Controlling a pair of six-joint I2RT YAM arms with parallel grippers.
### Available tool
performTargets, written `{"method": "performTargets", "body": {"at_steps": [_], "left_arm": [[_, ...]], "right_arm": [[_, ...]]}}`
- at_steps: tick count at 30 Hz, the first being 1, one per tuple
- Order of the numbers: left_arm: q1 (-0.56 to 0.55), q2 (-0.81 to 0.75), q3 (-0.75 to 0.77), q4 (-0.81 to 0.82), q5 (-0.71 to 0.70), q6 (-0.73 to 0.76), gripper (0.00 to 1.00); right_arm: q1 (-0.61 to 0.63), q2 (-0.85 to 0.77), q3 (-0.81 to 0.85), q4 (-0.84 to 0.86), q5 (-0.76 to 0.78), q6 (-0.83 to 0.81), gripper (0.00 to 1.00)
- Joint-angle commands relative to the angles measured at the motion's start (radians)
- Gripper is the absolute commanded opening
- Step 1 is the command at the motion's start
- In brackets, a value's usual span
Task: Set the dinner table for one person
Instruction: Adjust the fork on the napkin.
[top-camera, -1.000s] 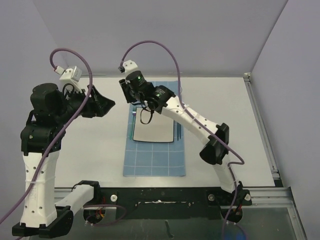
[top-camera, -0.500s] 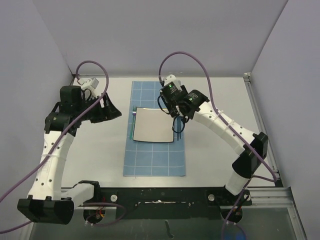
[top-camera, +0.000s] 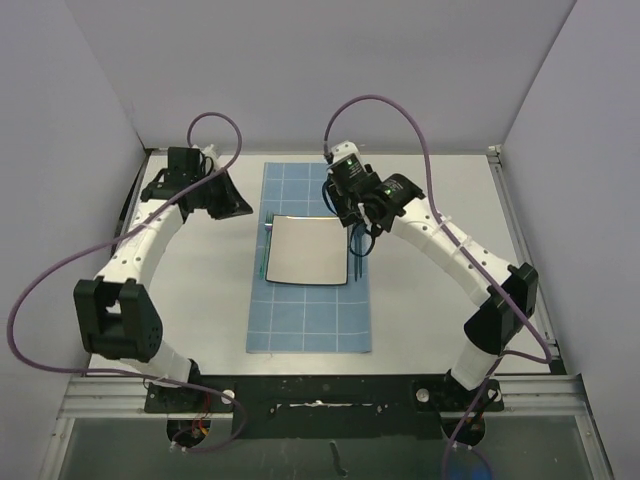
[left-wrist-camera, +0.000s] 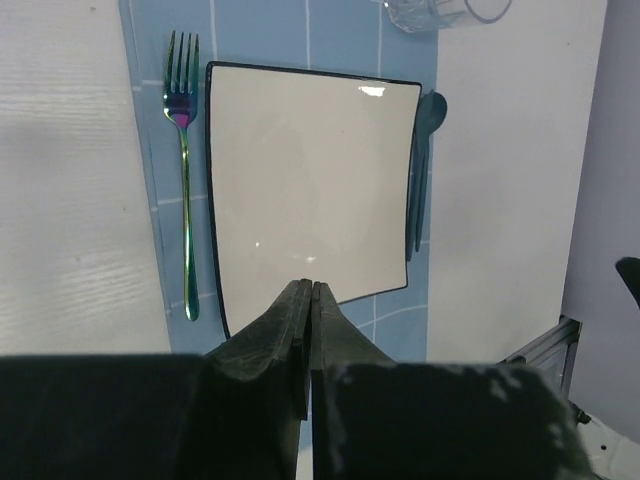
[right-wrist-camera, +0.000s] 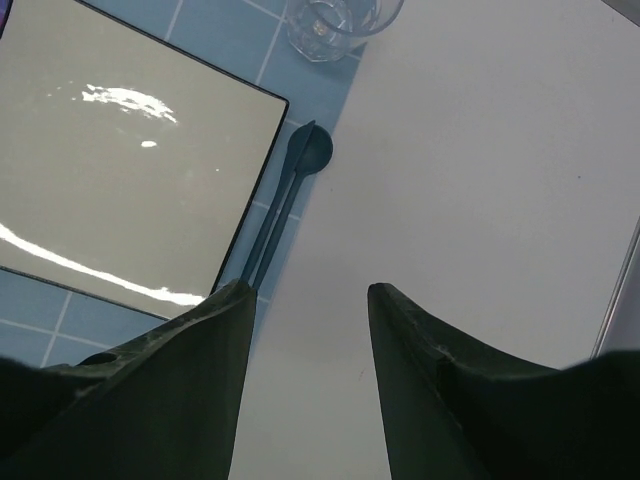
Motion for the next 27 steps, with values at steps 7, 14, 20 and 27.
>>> {"method": "performTargets", "body": {"at_steps": [7, 14, 20, 27], "left_arm": [[-0.069, 0.343, 0.166, 0.212, 0.009, -0.035, 0.0], [-0.095, 0.492, 0.284, 0.213, 0.021, -0.028, 0.0], [-0.095, 0.571, 0.353, 0.206, 0.03, -0.016, 0.0], [-0.092, 0.634, 0.357, 0.209, 0.03, -0.014, 0.0]], "right_arm": [[-0.128, -0.006, -0.003, 0.082, -0.083, -0.028, 0.48], [-0.165, 0.003, -0.01, 0.084, -0.103, -0.036, 0.47], [-0.172, 0.0, -0.006, 0.079, -0.107, -0.035, 0.47], [-0.176, 0.004, -0.004, 0.075, -0.109, -0.034, 0.47]]}}
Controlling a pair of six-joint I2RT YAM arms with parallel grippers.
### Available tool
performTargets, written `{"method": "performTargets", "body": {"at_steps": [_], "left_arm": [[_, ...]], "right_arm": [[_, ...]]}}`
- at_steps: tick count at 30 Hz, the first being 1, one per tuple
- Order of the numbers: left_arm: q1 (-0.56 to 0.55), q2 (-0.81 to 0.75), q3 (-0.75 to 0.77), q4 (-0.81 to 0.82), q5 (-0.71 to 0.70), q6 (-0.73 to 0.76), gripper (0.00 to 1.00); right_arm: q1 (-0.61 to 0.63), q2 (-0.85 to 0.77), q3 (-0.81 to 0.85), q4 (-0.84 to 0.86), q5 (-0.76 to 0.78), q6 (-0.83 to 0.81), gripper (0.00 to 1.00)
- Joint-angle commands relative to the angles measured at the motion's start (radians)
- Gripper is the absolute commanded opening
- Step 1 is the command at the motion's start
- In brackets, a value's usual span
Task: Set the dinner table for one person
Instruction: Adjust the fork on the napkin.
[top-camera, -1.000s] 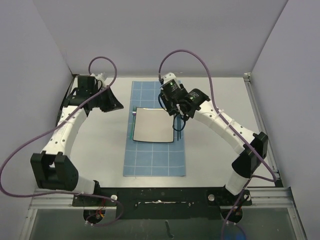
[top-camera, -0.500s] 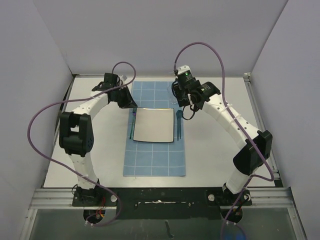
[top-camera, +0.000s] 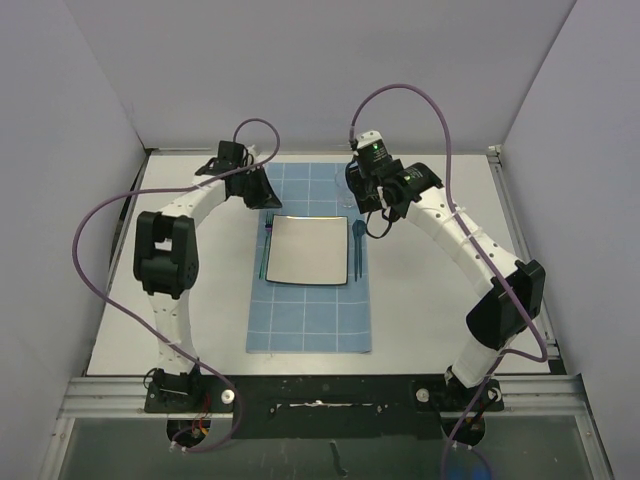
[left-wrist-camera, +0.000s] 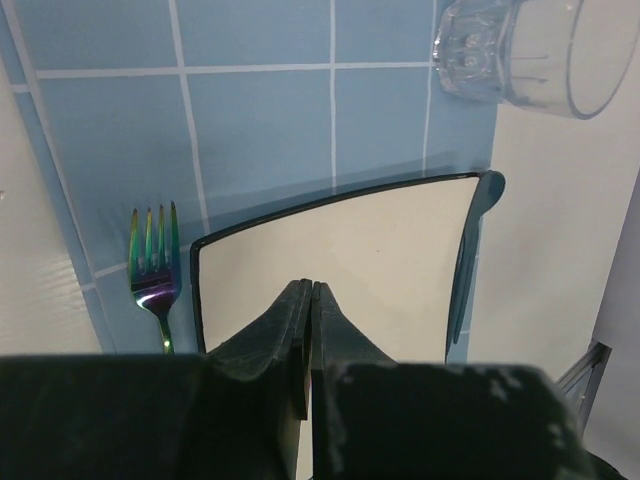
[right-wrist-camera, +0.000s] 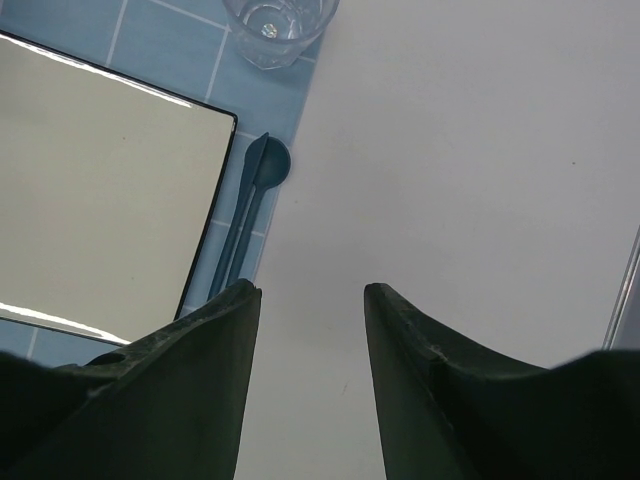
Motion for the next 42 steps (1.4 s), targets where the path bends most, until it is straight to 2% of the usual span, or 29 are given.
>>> {"method": "performTargets", "body": {"at_steps": [1, 5, 9, 17, 28, 34, 42], "left_arm": [[0.005, 0.049, 0.024, 0.036, 0.011, 0.007, 0.0], [0.007, 0.011, -0.053, 0.078, -0.053, -0.003, 0.0], [0.013, 0.024, -0.073, 0.068, -0.065, -0.021, 0.0], [0.022, -0.051, -0.231, 0.168, -0.113, -0.077, 0.0], [0.049, -0.051, -0.244, 0.185, -0.131, -0.083, 0.0], [0.054, -0.063, -0.228, 0.131, -0.208, -0.062, 0.0], [0.056, -0.036, -0.209, 0.117, -0.212, -0.06, 0.0]], "right_arm": [[-0.007, 0.002, 0.008, 0.028, -0.005, -0.011, 0.47], [-0.008, 0.002, 0.005, 0.032, -0.004, -0.01, 0.47], [-0.011, 0.01, 0.006, 0.041, -0.017, -0.006, 0.46], [-0.013, 0.029, 0.008, 0.048, -0.032, -0.01, 0.46], [-0.018, 0.041, 0.014, 0.05, -0.041, -0.011, 0.46], [-0.021, 0.056, 0.03, 0.051, -0.055, -0.011, 0.46], [-0.02, 0.066, 0.037, 0.051, -0.066, -0.005, 0.46]]}}
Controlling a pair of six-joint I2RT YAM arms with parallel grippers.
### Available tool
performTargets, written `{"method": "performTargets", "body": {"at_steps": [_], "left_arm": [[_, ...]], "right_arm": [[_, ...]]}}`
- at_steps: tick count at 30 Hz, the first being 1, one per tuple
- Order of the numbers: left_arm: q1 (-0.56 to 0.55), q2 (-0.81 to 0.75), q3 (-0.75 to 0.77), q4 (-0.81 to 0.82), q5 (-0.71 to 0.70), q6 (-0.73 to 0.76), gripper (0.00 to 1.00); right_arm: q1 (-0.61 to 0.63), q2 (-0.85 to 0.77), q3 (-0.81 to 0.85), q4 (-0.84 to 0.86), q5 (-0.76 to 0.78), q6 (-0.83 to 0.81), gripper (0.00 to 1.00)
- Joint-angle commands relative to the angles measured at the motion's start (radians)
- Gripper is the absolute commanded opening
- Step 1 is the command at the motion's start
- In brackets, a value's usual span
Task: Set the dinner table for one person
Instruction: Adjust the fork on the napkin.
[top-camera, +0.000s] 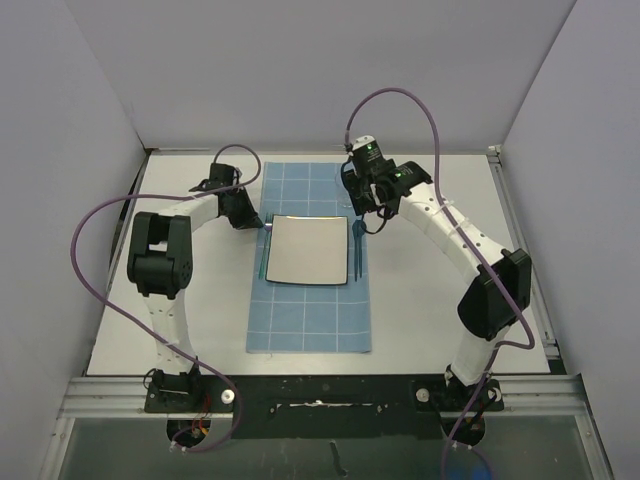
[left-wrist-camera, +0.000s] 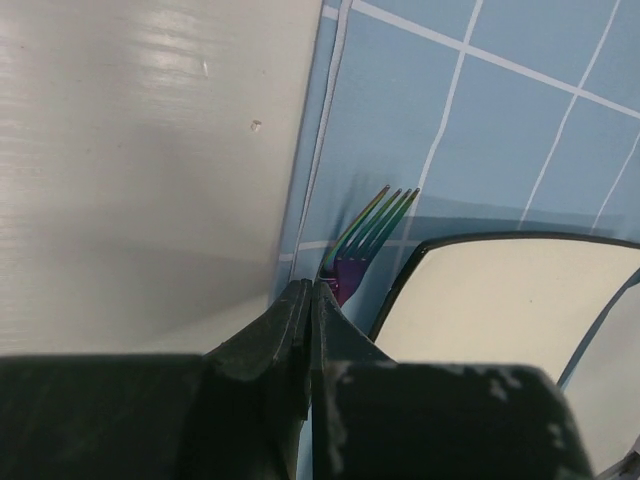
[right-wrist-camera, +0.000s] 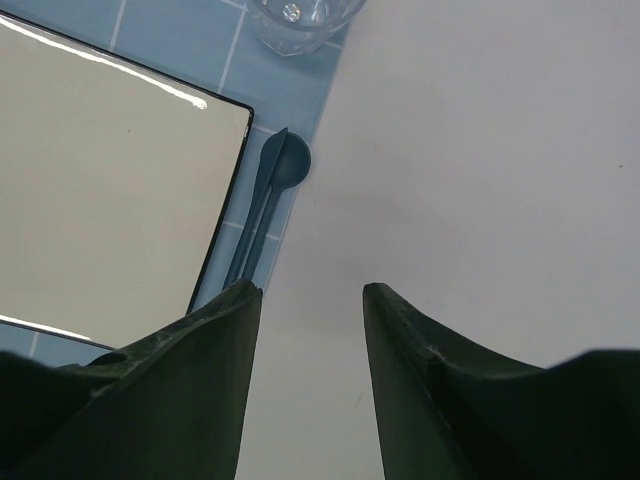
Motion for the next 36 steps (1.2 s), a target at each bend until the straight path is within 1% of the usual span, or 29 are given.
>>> {"method": "performTargets", "body": {"at_steps": [1, 4, 17, 36], "left_arm": [[0.003, -0.025, 0.021, 0.003, -0.019, 0.017, 0.0], [0.001, -0.005, 0.024, 0.005, -0.006, 0.012, 0.0], [-0.005, -0.013, 0.014, 0.023, 0.002, 0.016, 0.0], [-0.023, 0.004, 0.018, 0.058, 0.077, 0.039, 0.0]], "right_arm": [[-0.005, -0.005, 0.028, 0.033, -0.008, -0.005, 0.46], [-0.005, -0.008, 0.017, 0.033, -0.005, -0.003, 0.46], [-0.02, -0.01, -0.007, 0.049, -0.018, -0.001, 0.46], [-0.039, -0.016, -0.038, 0.072, -0.038, 0.004, 0.45]]}}
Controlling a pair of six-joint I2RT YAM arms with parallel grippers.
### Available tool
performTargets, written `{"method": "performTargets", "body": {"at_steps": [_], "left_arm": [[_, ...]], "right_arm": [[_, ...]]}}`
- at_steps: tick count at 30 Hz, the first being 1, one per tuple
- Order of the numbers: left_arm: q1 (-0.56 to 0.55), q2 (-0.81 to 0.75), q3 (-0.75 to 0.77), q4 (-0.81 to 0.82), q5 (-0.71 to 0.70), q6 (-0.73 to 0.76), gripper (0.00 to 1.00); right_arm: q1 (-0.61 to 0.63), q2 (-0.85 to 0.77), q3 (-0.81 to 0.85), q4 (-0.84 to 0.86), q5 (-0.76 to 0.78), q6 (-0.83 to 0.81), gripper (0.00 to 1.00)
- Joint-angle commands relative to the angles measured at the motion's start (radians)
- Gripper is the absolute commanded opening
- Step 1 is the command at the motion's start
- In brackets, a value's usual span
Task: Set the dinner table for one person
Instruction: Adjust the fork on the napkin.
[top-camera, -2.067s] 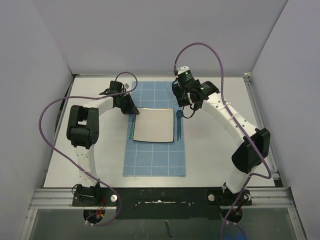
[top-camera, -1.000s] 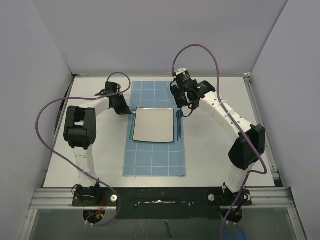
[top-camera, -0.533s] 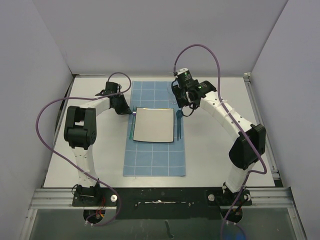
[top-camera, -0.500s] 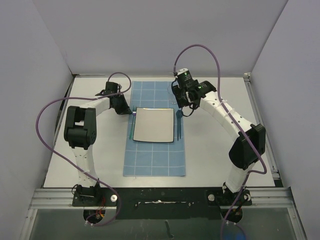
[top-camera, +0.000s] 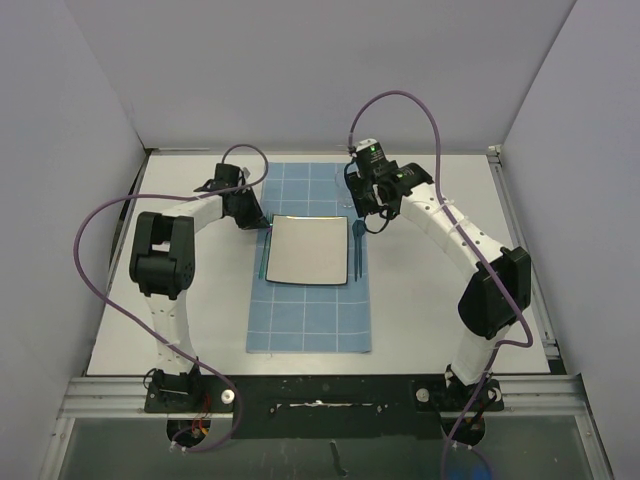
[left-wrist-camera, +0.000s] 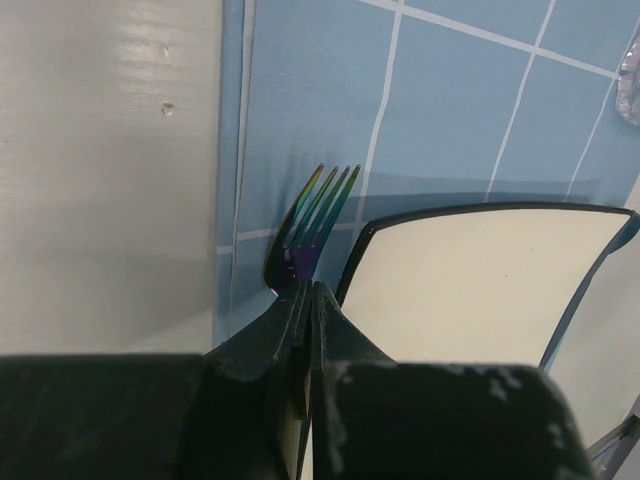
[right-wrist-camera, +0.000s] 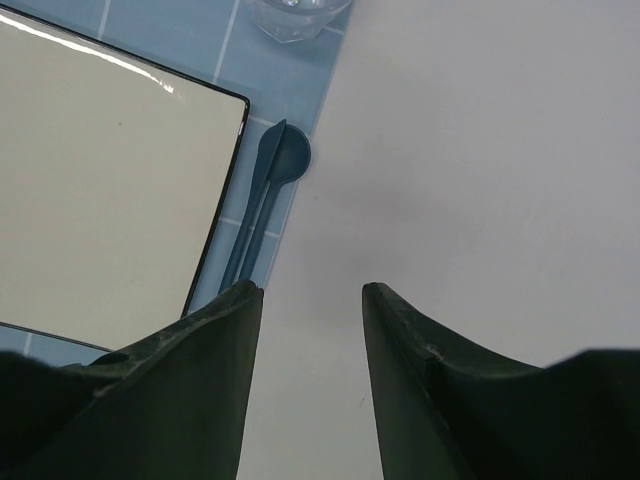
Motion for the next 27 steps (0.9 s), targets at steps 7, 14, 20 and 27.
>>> {"method": "performTargets", "body": {"at_steps": [7, 14, 20, 27], "left_arm": [[-0.003, 0.048, 0.06, 0.008, 0.042, 0.02, 0.0], [-0.003, 0.12, 0.09, -0.073, -0.021, -0.003, 0.0], [0.006, 0.105, 0.065, -0.101, -0.082, -0.026, 0.0], [0.018, 0.084, 0.024, -0.135, -0.139, -0.066, 0.0]], "right_arm": [[-0.011, -0.018, -0.01, 0.056, -0.02, 0.005, 0.45], [-0.018, -0.021, -0.017, 0.059, -0.024, 0.005, 0.45], [-0.023, -0.021, -0.02, 0.065, -0.035, 0.006, 0.45], [-0.023, -0.02, -0.016, 0.073, -0.051, 0.01, 0.45]]}}
